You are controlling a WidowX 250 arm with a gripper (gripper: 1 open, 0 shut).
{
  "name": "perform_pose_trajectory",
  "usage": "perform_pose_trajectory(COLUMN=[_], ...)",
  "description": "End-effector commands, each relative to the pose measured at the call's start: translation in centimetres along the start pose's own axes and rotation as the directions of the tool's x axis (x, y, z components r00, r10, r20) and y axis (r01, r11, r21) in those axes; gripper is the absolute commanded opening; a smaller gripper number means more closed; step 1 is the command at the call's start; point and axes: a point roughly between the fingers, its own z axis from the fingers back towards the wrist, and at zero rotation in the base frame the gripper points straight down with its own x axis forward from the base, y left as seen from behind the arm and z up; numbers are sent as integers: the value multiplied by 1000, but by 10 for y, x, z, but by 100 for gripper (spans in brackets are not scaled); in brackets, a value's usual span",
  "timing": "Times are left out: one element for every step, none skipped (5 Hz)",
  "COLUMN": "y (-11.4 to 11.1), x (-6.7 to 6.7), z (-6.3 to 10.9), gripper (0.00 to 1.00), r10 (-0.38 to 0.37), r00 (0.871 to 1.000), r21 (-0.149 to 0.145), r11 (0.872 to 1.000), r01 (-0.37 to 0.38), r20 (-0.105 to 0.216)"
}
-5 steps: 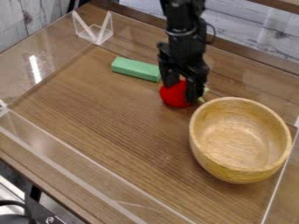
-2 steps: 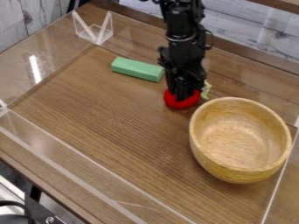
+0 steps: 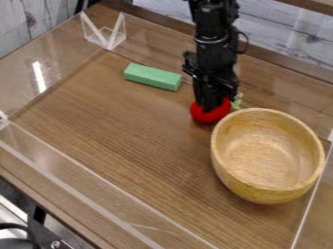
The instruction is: Move the red fruit to the right side of the table
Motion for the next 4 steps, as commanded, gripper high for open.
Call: perform_pose_trajectory(y=[14,23,30,37], x=[8,-1,-8,2], z=[31,32,31,34], gripper=[0,0,100,0], r10=[13,-41,-88,-78], r00=[997,997,995,996], r21=[30,24,16,16], r11=[999,999,996,997], r01=[-16,39,87,78], r20=[70,68,56,49])
